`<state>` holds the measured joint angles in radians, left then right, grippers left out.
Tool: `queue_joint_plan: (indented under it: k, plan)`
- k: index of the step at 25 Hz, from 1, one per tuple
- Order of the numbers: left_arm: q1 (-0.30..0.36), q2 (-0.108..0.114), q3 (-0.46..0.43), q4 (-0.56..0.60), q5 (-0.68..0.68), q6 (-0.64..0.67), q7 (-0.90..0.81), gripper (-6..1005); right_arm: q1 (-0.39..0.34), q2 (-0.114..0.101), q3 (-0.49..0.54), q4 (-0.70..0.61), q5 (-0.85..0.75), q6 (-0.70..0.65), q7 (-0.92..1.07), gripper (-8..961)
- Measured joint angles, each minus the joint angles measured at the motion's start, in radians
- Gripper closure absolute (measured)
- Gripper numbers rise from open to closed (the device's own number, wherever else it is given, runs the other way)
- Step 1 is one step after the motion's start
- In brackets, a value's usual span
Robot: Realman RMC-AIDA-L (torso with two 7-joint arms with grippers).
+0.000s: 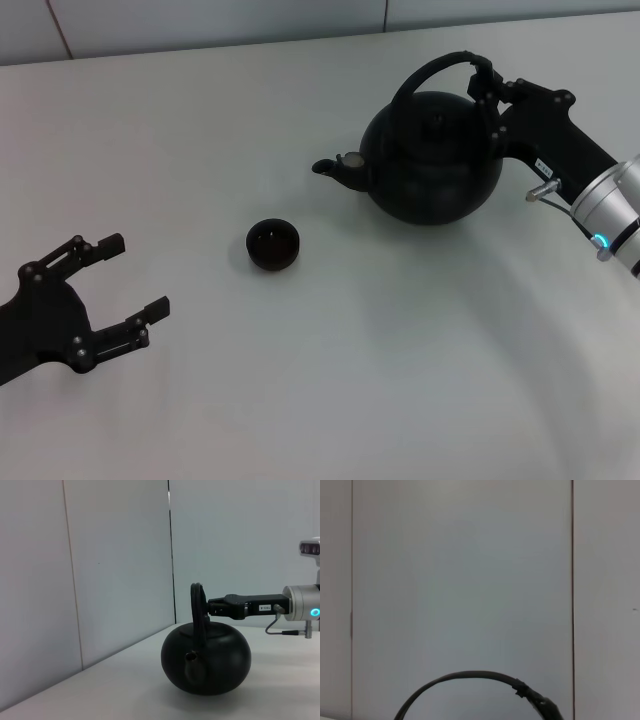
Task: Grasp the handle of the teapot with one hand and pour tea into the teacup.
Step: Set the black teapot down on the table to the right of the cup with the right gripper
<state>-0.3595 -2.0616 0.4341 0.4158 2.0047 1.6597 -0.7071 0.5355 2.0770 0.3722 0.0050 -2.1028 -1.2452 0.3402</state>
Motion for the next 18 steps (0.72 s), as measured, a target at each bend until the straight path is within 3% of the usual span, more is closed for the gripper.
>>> queue_joint_plan:
  k: [18]
  plan:
    - [-0.001,0.0,0.0,0.0,0.0,0.0,0.0,135,-0.008,0.005,0.01,0.013,0.0,0.049,-0.004,863]
